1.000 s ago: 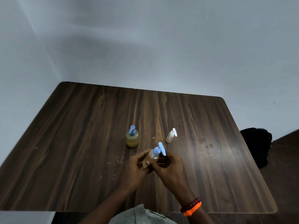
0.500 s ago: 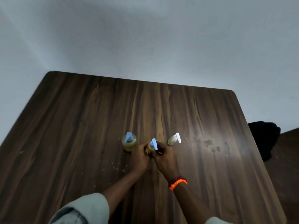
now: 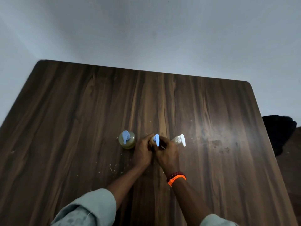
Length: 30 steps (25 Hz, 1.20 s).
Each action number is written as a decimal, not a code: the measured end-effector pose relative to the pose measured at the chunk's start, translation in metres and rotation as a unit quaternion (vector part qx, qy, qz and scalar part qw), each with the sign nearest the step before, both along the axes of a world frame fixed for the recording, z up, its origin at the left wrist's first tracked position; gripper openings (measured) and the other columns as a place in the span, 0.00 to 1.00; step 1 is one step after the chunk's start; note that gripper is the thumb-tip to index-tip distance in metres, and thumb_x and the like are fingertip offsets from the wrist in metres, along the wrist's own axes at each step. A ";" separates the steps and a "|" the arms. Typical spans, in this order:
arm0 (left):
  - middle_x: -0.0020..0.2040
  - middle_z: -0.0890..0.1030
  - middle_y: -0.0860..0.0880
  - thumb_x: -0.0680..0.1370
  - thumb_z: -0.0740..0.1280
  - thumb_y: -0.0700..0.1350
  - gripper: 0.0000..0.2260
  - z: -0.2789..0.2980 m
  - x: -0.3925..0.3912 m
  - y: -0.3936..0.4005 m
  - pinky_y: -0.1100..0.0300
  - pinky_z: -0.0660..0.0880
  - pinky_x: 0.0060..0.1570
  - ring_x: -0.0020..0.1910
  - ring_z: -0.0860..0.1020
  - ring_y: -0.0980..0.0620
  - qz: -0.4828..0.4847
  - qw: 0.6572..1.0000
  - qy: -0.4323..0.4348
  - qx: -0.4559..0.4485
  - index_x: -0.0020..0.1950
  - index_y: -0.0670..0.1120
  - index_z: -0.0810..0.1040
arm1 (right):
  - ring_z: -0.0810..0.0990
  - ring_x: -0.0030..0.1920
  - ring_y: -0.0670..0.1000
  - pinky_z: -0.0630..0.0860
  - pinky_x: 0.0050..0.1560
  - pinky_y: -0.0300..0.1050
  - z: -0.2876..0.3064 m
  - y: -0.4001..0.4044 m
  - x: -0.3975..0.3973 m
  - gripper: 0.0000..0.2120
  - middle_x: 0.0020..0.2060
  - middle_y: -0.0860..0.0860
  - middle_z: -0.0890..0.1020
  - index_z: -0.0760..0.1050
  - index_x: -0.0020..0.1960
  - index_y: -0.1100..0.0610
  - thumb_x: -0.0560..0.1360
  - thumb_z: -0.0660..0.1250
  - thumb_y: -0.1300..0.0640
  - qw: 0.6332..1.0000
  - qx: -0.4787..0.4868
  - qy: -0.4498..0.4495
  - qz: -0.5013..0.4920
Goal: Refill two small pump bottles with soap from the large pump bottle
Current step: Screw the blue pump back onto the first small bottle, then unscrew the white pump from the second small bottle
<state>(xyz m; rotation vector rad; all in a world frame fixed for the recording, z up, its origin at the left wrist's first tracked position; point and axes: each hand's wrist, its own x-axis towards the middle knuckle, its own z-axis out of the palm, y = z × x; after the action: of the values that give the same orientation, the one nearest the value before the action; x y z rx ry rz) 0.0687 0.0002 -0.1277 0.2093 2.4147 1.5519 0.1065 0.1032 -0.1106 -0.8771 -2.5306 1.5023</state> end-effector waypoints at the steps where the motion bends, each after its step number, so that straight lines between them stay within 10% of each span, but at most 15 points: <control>1: 0.43 0.83 0.72 0.78 0.67 0.32 0.18 -0.003 0.001 0.001 0.71 0.78 0.48 0.47 0.82 0.70 0.000 1.000 0.003 -0.004 0.52 0.56 0.80 | 0.87 0.51 0.46 0.84 0.53 0.44 0.000 0.000 0.001 0.12 0.48 0.50 0.90 0.86 0.58 0.55 0.77 0.75 0.51 1.000 -0.006 -0.001 -0.005; 7: 0.63 0.84 0.49 0.79 0.69 0.32 0.18 0.004 0.003 0.001 0.73 0.73 0.63 0.65 0.80 0.54 0.025 0.999 -0.012 -0.032 0.68 0.43 0.81 | 0.84 0.58 0.40 0.77 0.52 0.27 0.001 0.008 0.024 0.26 0.53 0.36 0.84 0.80 0.67 0.57 0.72 0.80 0.51 0.996 -0.084 -0.021 0.001; 11: 0.75 0.77 0.44 0.77 0.76 0.39 0.29 0.018 0.068 -0.004 0.56 0.66 0.76 0.76 0.74 0.45 0.068 0.992 -0.051 -0.094 0.77 0.43 0.74 | 0.86 0.43 0.47 0.85 0.53 0.56 -0.008 0.028 0.065 0.11 0.43 0.49 0.88 0.84 0.49 0.56 0.72 0.80 0.52 0.995 -0.014 -0.035 -0.097; 22: 0.77 0.74 0.40 0.80 0.70 0.34 0.27 0.047 0.040 0.087 0.47 0.69 0.77 0.75 0.74 0.42 -0.007 0.999 -0.016 -0.035 0.79 0.38 0.69 | 0.84 0.61 0.54 0.81 0.62 0.53 -0.005 0.082 0.031 0.24 0.61 0.57 0.84 0.77 0.68 0.63 0.75 0.75 0.59 0.997 -0.060 0.046 -0.025; 27: 0.66 0.84 0.43 0.78 0.67 0.30 0.23 0.036 0.022 0.096 0.77 0.69 0.63 0.67 0.81 0.45 -0.023 0.998 -0.005 -0.058 0.73 0.41 0.78 | 0.87 0.52 0.58 0.83 0.52 0.54 -0.006 0.093 0.022 0.14 0.50 0.59 0.89 0.83 0.58 0.63 0.75 0.66 0.66 0.996 -0.039 0.061 0.054; 30: 0.56 0.88 0.42 0.78 0.69 0.31 0.15 0.038 0.026 0.092 0.56 0.81 0.61 0.57 0.85 0.43 -0.028 0.999 0.004 -0.023 0.63 0.40 0.85 | 0.87 0.54 0.54 0.80 0.52 0.43 0.000 0.102 0.032 0.16 0.52 0.57 0.89 0.84 0.60 0.62 0.75 0.67 0.72 0.995 -0.011 0.044 0.086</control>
<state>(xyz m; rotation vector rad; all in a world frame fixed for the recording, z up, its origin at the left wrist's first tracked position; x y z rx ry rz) 0.0949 0.0924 -0.0898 0.2730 2.4264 1.4736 0.1385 0.2049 -0.1103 -0.5939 -2.5882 1.5797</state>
